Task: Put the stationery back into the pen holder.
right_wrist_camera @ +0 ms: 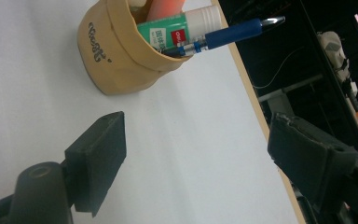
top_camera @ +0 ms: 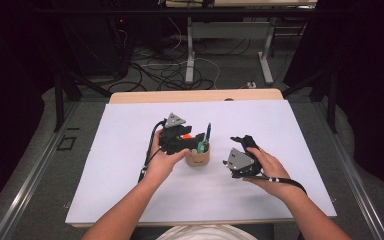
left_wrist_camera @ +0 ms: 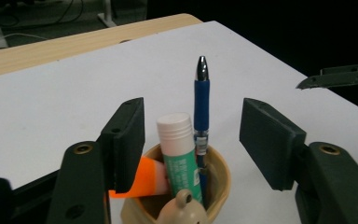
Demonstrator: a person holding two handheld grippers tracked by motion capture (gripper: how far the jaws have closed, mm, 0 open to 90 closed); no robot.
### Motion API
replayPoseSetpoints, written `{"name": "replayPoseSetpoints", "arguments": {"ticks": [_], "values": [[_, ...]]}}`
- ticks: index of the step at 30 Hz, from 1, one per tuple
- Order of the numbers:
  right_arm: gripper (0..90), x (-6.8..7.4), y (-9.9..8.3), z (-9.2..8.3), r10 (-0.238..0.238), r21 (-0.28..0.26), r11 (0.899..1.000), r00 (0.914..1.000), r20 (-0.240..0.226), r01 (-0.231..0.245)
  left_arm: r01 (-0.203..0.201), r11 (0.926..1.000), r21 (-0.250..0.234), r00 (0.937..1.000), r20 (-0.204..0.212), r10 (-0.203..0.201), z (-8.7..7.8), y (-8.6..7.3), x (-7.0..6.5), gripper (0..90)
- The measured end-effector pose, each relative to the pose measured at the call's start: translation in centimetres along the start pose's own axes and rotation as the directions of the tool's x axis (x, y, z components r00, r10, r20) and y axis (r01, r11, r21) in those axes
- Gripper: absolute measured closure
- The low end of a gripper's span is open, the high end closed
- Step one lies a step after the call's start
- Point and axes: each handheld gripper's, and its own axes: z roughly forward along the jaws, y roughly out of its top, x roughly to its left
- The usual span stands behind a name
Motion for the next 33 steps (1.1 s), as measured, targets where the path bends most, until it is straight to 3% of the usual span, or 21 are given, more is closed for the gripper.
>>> {"name": "replayPoseSetpoints", "arguments": {"ticks": [5, 8, 13, 17, 24, 28, 29, 33], "values": [[17.1, -0.3, -0.4, 0.1, 0.067, 0.007, 0.998, 0.9977, -0.013, -0.066, -0.012, 0.9999, 0.008, 0.9998, -0.014, 0.012, -0.9, -0.1, 0.8, 35.7], [16.7, -0.6, -0.8, 0.3, 0.125, 0.011, 0.992, 0.9918, -0.026, -0.125, -0.006, 1.0000, -0.002, 0.9995, -0.030, 0.006, -1.5, -0.3, 1.4, 33.9], [16.5, -1.3, -1.7, 0.4, 0.252, 0.014, 0.968, 0.9672, -0.034, -0.251, 0.001, 1.0000, -0.008, 0.9985, -0.054, -0.002, -2.3, -0.8, 2.6, 31.5], [16.5, -1.9, -2.4, 0.4, 0.353, 0.015, 0.936, 0.9347, -0.040, -0.353, 0.011, 0.9999, -0.004, 0.9969, -0.077, -0.012, -2.9, -1.3, 3.6, 28.7], [16.3, -2.6, -3.6, 0.6, 0.519, 0.007, 0.854, 0.8536, -0.040, -0.520, 0.052, 0.9986, 0.005, 0.9893, -0.137, -0.051, -3.7, -2.6, 5.3, 25.6], [14.8, -2.9, -4.5, 0.7, 0.617, 0.014, 0.787, 0.7857, -0.039, -0.617, 0.062, 0.9981, 0.003, 0.9830, -0.174, -0.060, -4.2, -3.3, 6.2, 25.2], [14.6, -2.9, -4.7, 0.8, 0.634, 0.021, 0.774, 0.7728, -0.037, -0.633, 0.071, 0.9975, 0.001, 0.9803, -0.185, -0.069, -4.3, -3.5, 6.4, 25.1], [12.5, -3.1, -5.7, 1.0, 0.716, 0.032, 0.698, 0.6970, -0.032, -0.716, 0.103, 0.9946, -0.008, 0.9707, -0.218, -0.102, -5.0, -4.1, 7.4, 24.2]]}}
